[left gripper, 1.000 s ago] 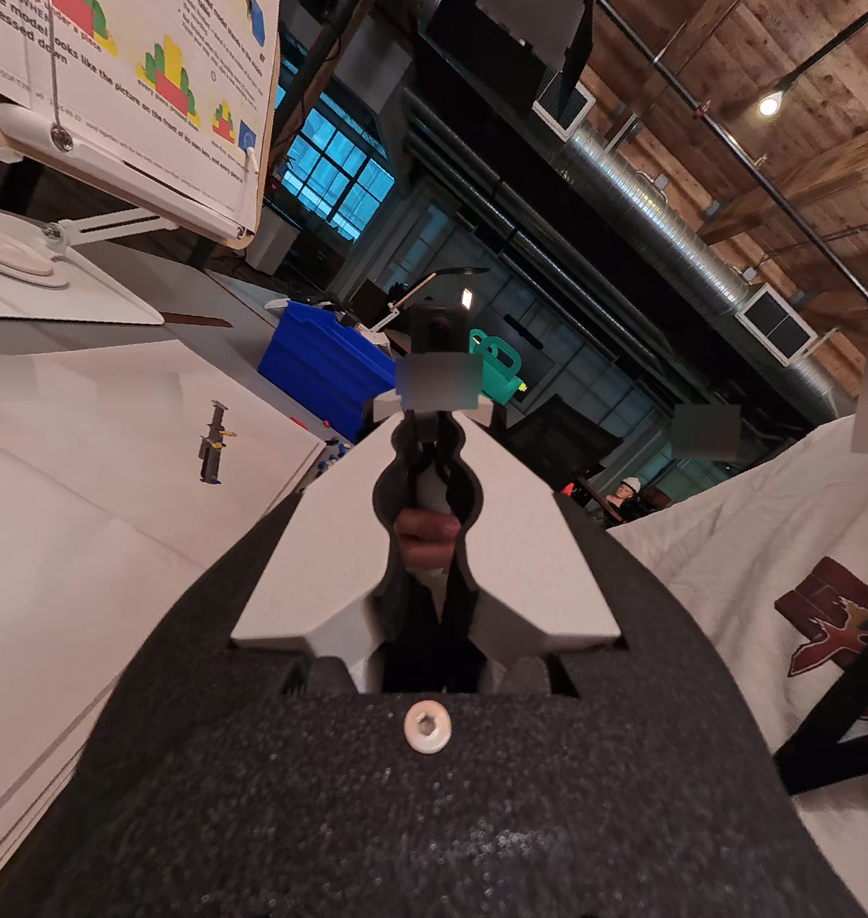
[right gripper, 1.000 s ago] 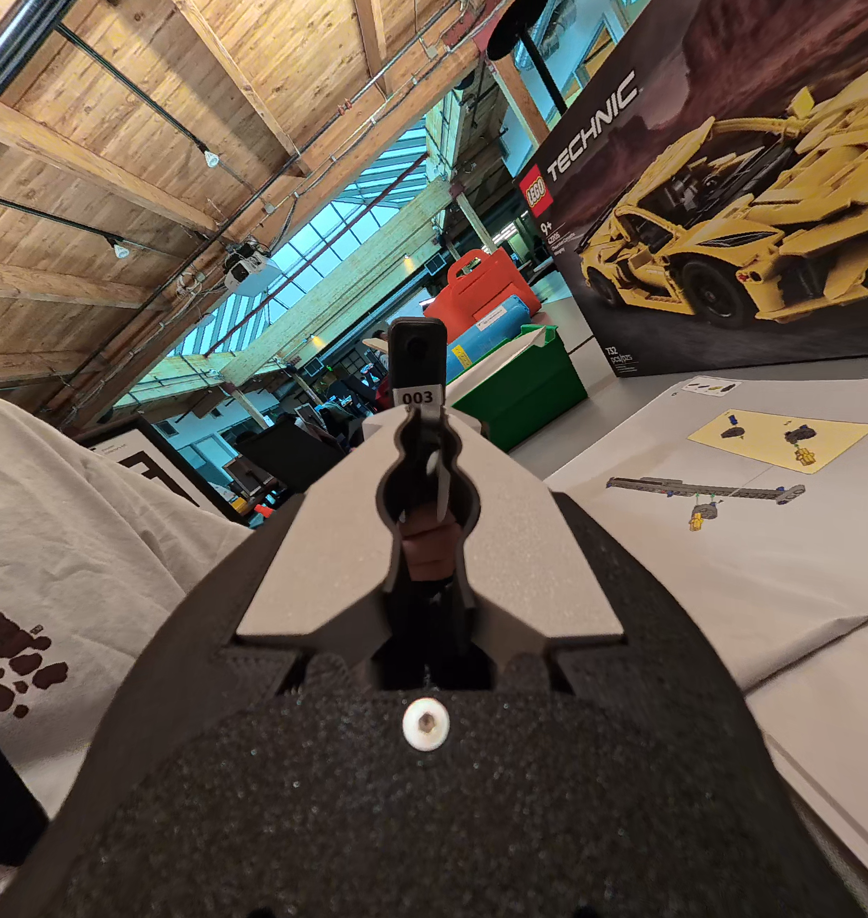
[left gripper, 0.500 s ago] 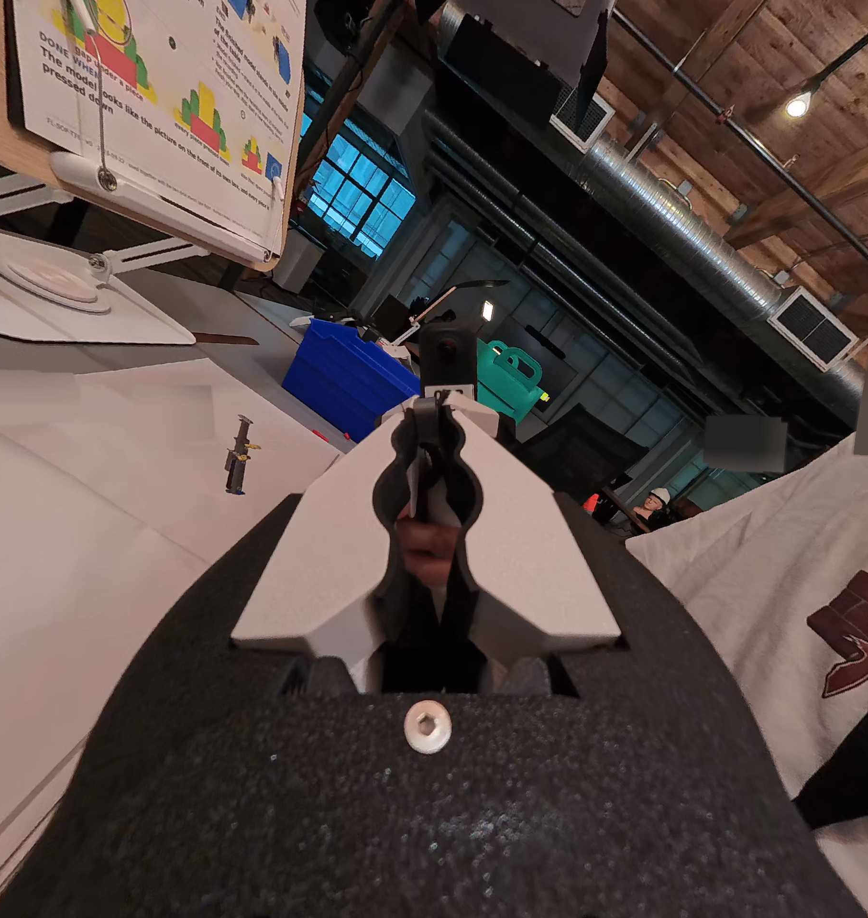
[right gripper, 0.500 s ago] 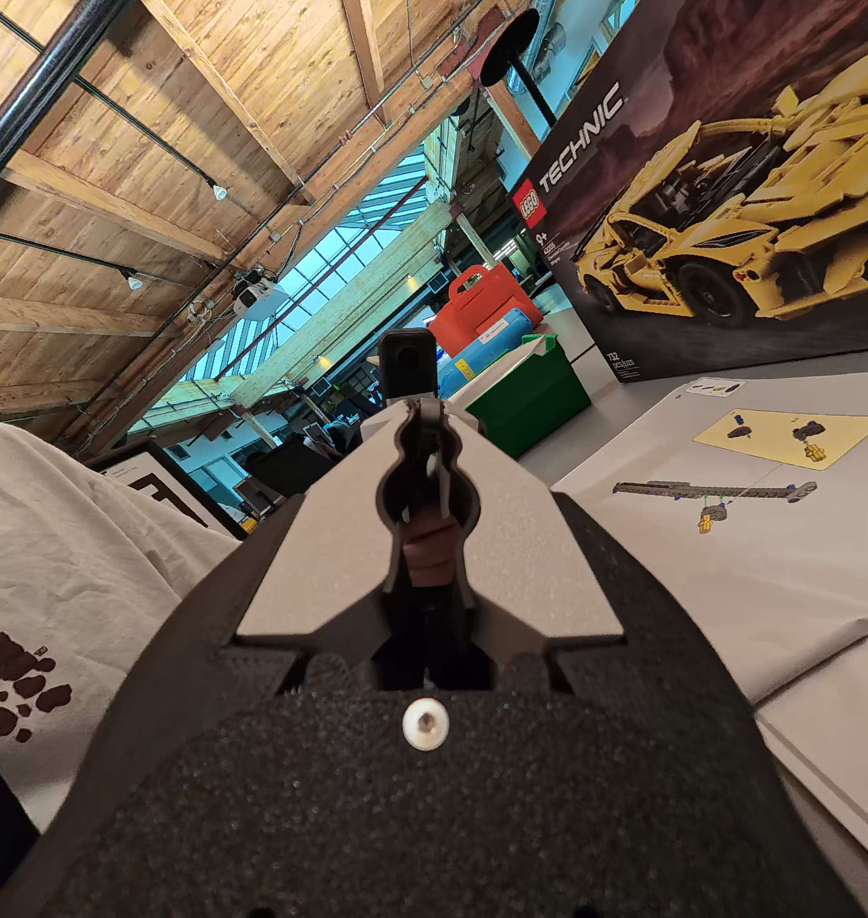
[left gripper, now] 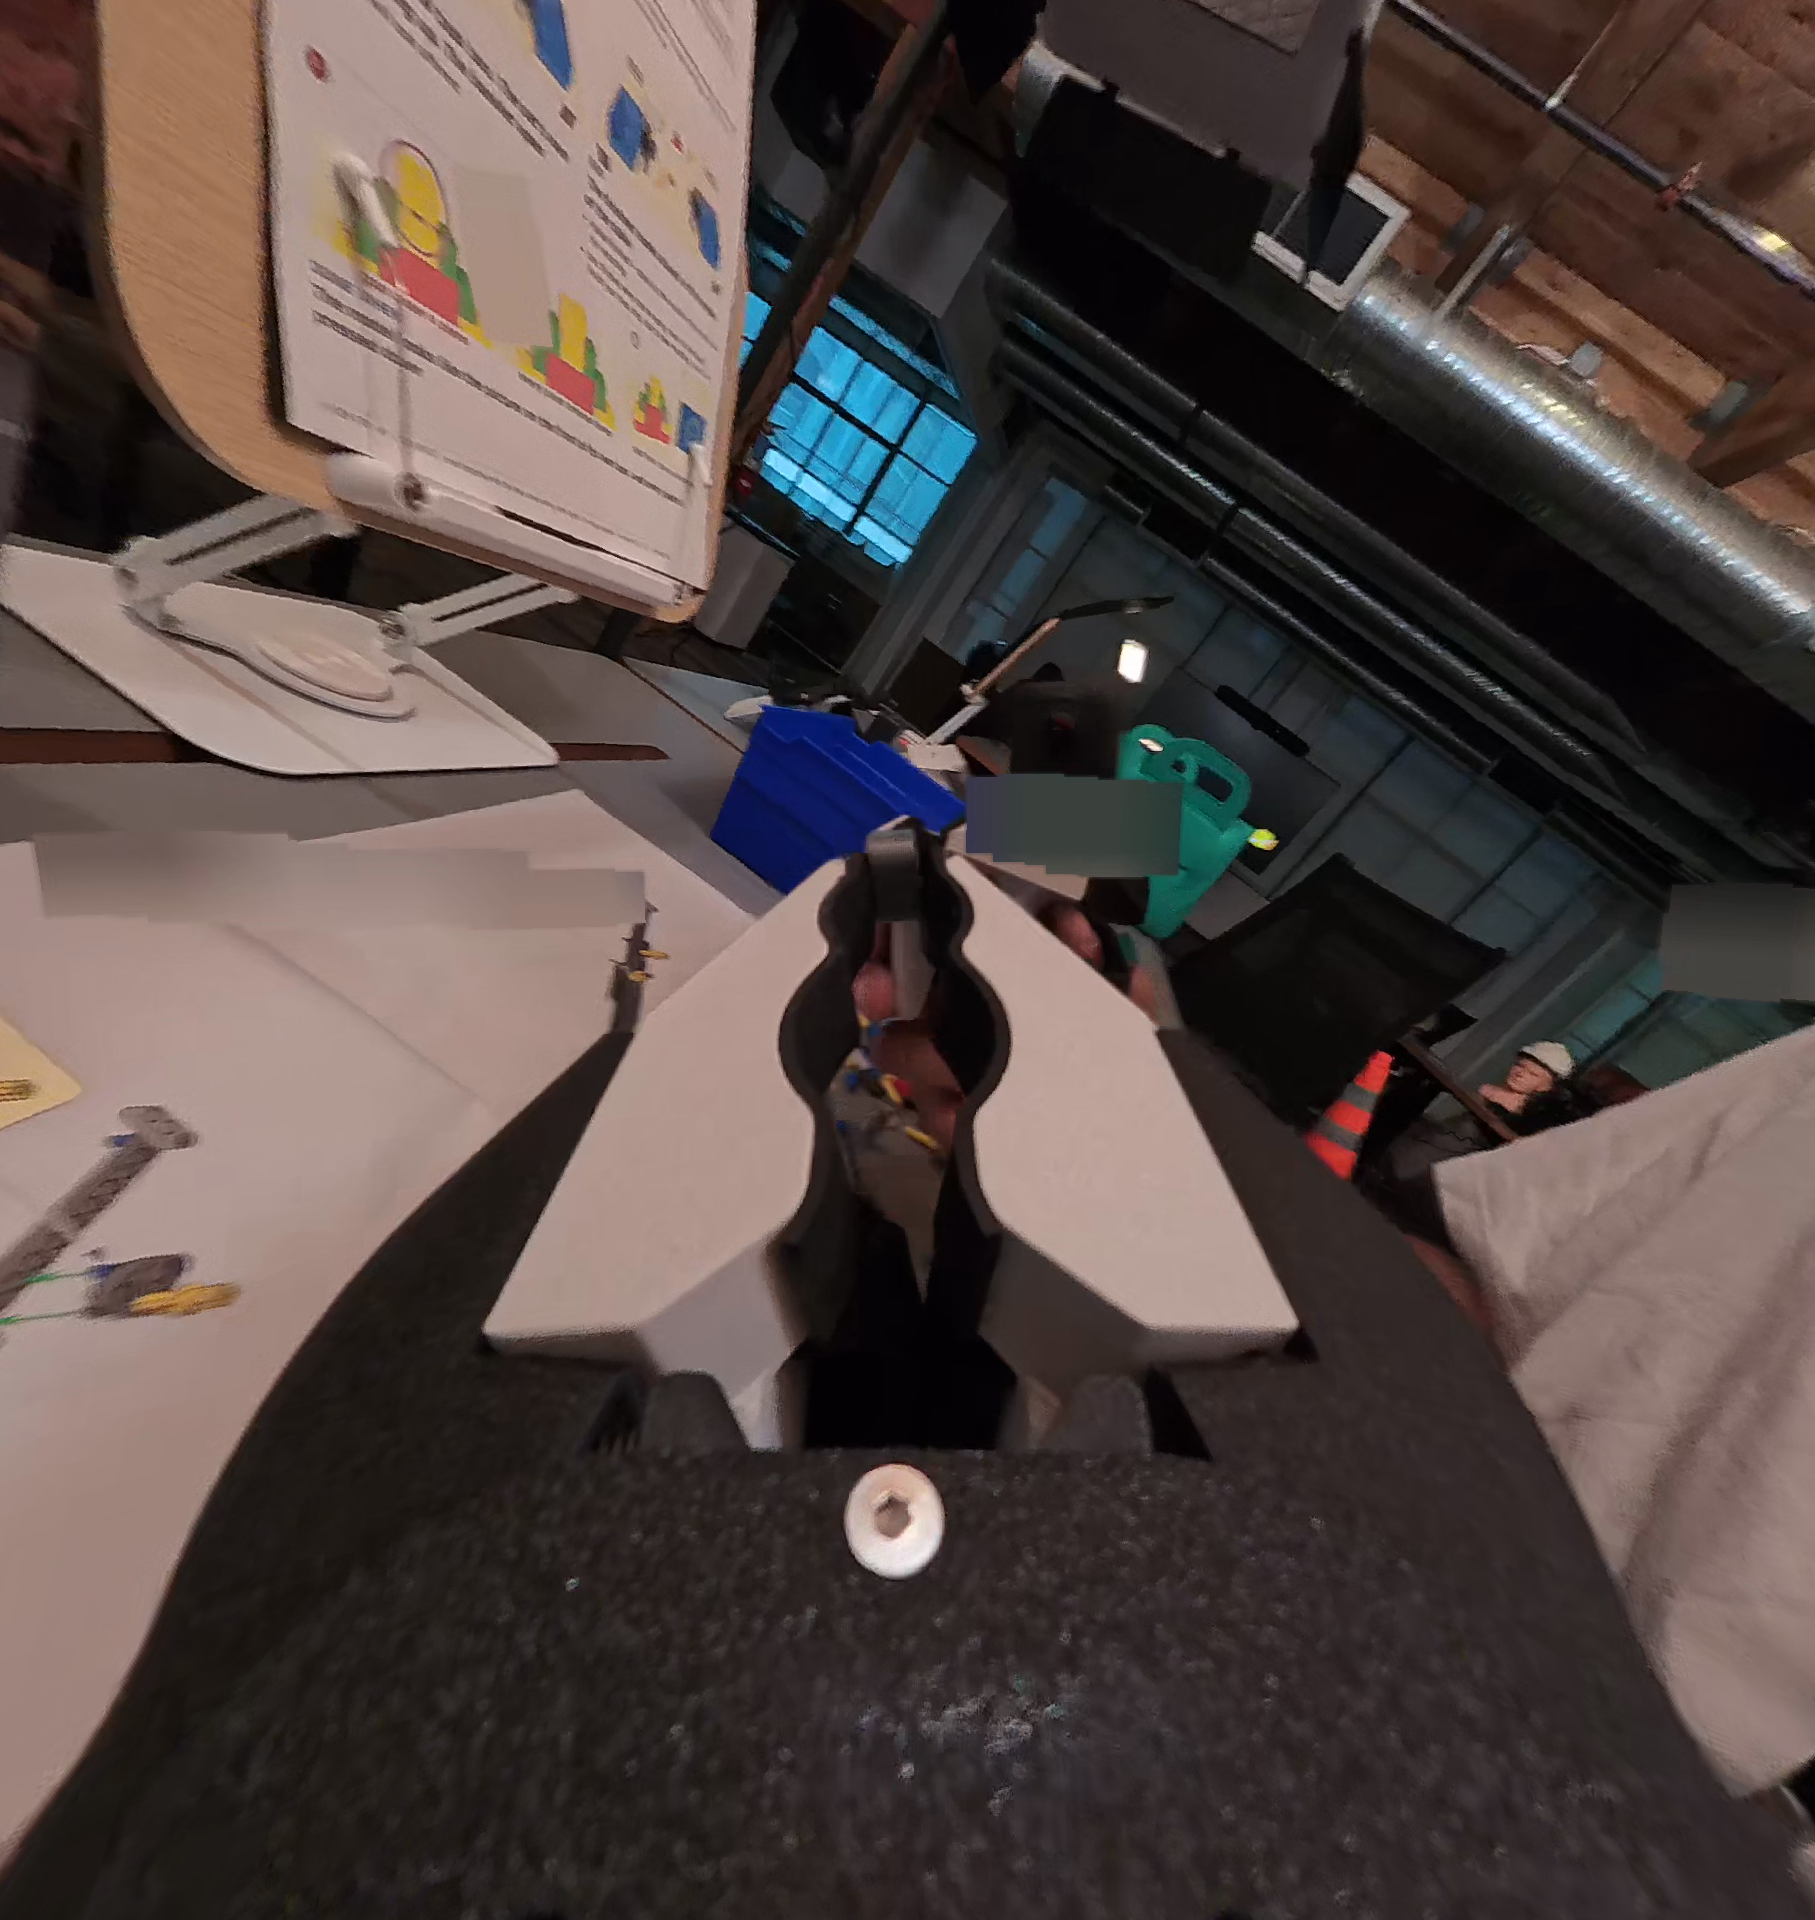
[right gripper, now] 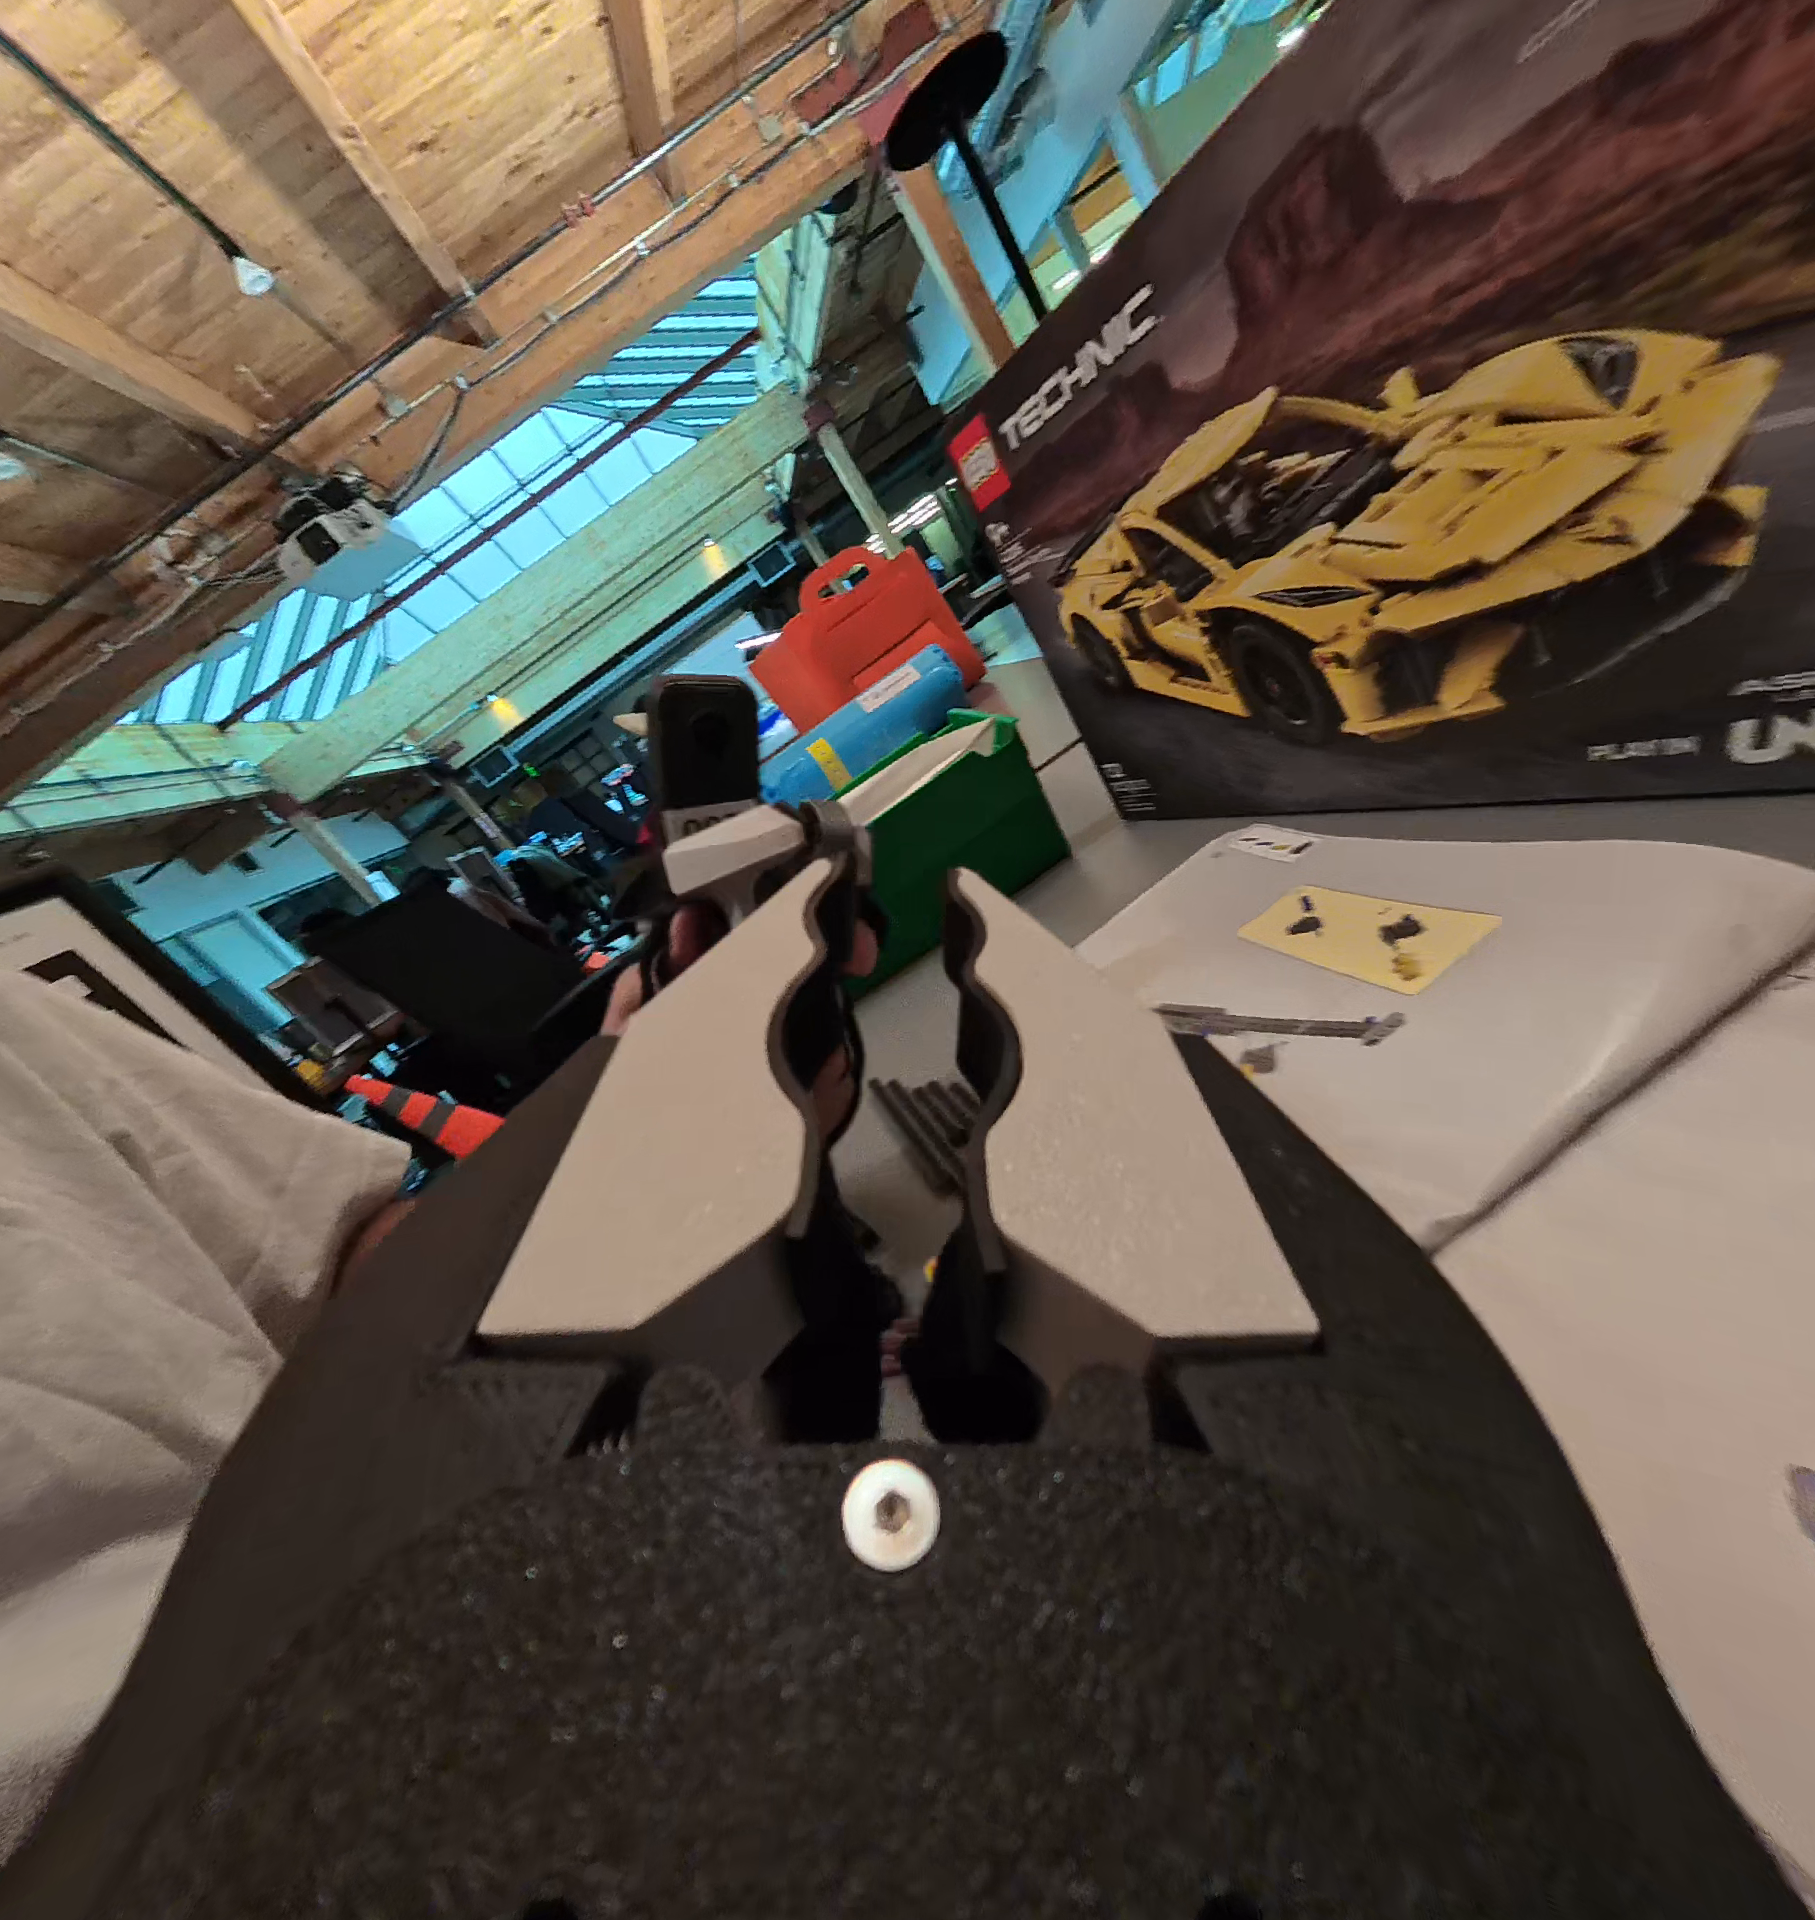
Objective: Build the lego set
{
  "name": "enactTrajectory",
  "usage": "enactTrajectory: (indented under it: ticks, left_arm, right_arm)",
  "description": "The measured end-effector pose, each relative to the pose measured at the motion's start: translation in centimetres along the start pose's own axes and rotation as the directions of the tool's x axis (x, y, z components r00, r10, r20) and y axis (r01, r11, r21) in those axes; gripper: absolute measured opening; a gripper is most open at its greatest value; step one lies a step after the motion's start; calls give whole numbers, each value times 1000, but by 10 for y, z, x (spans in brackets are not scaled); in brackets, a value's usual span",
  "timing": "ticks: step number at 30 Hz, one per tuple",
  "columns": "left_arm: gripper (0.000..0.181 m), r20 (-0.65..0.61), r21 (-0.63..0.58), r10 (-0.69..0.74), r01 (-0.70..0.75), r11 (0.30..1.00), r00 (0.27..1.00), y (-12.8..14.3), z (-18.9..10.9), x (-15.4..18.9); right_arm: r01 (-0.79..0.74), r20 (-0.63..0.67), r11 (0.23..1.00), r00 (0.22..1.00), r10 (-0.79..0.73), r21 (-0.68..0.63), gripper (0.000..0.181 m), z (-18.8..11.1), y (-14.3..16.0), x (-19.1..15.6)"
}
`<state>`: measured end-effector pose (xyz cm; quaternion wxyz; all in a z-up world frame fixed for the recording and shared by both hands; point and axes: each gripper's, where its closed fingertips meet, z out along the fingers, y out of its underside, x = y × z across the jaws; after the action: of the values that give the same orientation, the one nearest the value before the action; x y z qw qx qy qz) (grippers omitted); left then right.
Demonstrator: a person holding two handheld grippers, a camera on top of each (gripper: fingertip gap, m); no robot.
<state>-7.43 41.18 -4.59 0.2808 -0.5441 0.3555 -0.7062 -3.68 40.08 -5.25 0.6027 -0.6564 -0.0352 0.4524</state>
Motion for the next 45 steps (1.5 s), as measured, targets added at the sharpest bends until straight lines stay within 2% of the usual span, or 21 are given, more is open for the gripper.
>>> enactTrajectory:
  ticks: [4,7,11,14,16,18,20,22,24,26,32,34,40,45]
  left_arm:
    - [7,252,-40,163,-158,987,954,-16,-26,-38]
    - [6,305,-49,214,-209,977,928,-26,-39,-45]
    - [7,279,-47,195,-190,981,940,-23,-35,-43]
    - [7,289,-98,242,-223,970,926,-14,-29,-43]
    - [7,284,-127,253,-225,966,925,-8,-25,-42]
    - [7,260,-142,250,-219,965,933,-4,-21,-34]
    - [6,225,-173,261,-225,959,939,4,-17,-23]
    - [7,198,-218,301,-258,941,933,15,-13,-13]
    - [7,156,-269,326,-278,922,932,32,-8,1]
    - [6,116,-310,338,-289,906,934,51,-6,14]
    - [7,102,-380,366,-304,874,925,96,-17,41]
    - [6,110,-380,371,-306,873,922,104,-22,46]
    - [6,115,-358,354,-293,886,928,114,-26,53]
    - [6,110,-362,388,-326,873,915,111,-25,54]
  right_arm:
    - [-5,-93,1000,996,7,22,14,-13,-7,22]
    - [-22,-97,1000,995,23,5,13,-15,-6,26]
    - [3,-156,998,988,-12,-57,14,-23,-8,28]
    - [102,-245,983,960,-138,-154,15,-47,-3,16]
    - [122,-348,950,911,-222,-287,14,-76,23,12]
    - [90,-423,884,853,-307,-459,15,-106,67,12]
    - [54,-495,826,778,-388,-562,14,-131,103,15]
    - [26,-530,824,754,-388,-566,13,-137,124,11]
    - [2,-571,843,735,-366,-539,7,-139,133,11]
    - [-43,-585,822,724,-367,-569,9,-142,143,15]
    - [-58,-564,746,694,-448,-663,12,-149,147,18]
    - [-42,-558,732,678,-479,-680,11,-152,149,17]
    - [-18,-579,757,657,-483,-653,11,-148,154,14]
    - [2,-574,738,627,-527,-675,11,-145,156,17]
